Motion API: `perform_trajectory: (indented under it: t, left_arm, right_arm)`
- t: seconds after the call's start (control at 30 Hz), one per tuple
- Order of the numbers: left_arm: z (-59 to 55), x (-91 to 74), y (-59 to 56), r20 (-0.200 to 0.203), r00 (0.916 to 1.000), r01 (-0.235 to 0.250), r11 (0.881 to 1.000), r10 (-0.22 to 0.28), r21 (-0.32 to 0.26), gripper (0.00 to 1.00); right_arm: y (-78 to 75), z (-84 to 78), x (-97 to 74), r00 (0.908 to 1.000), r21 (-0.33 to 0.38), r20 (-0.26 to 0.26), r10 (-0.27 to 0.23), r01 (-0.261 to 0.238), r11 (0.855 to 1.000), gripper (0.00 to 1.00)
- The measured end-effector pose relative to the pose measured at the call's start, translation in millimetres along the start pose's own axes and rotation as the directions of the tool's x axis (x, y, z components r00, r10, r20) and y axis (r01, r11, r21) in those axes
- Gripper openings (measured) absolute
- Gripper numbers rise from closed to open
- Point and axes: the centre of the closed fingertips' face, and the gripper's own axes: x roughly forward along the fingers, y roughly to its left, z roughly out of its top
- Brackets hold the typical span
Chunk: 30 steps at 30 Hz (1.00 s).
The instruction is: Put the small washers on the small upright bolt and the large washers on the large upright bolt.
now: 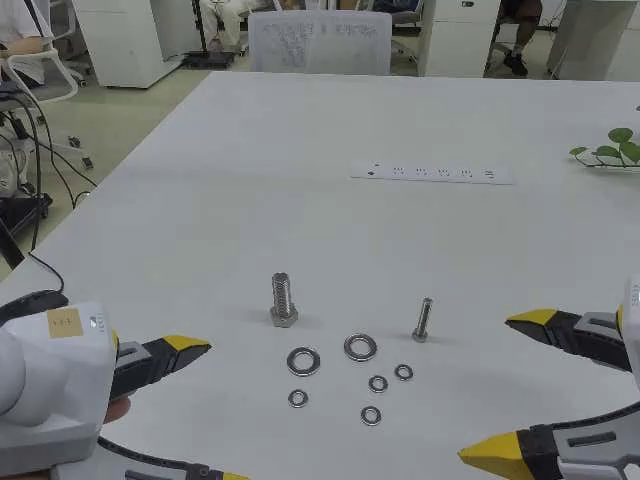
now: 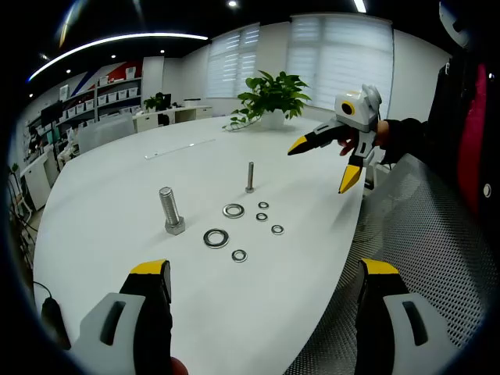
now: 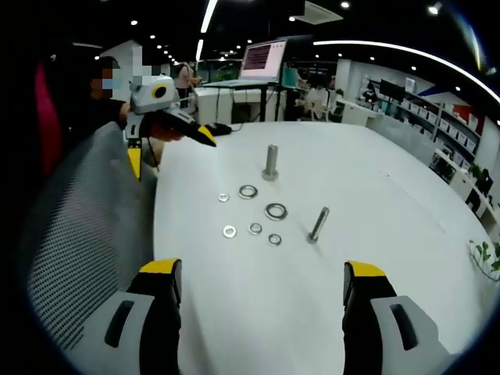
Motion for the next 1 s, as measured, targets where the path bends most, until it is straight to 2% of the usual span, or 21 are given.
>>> perform_trajectory:
  t: [0.37, 1.0]
  left_arm:
    - [0.8, 1.7, -0.9, 0.006, 1.0, 0.005, 1.0, -0.005, 0.004, 0.98]
    - [0.8, 5.4, -2.1, 0.001, 1.0, 0.007, 1.0, -0.007, 0.005, 0.98]
  right_arm:
    - [-2.9, 0.3, -0.1, 0.9997, -0.022, -0.026, 0.0, 0.0, 1.0, 0.75]
    - [-0.3, -2.5, -0.3, 0.9997, -0.008, -0.023, 0.003, -0.004, 1.0, 0.74]
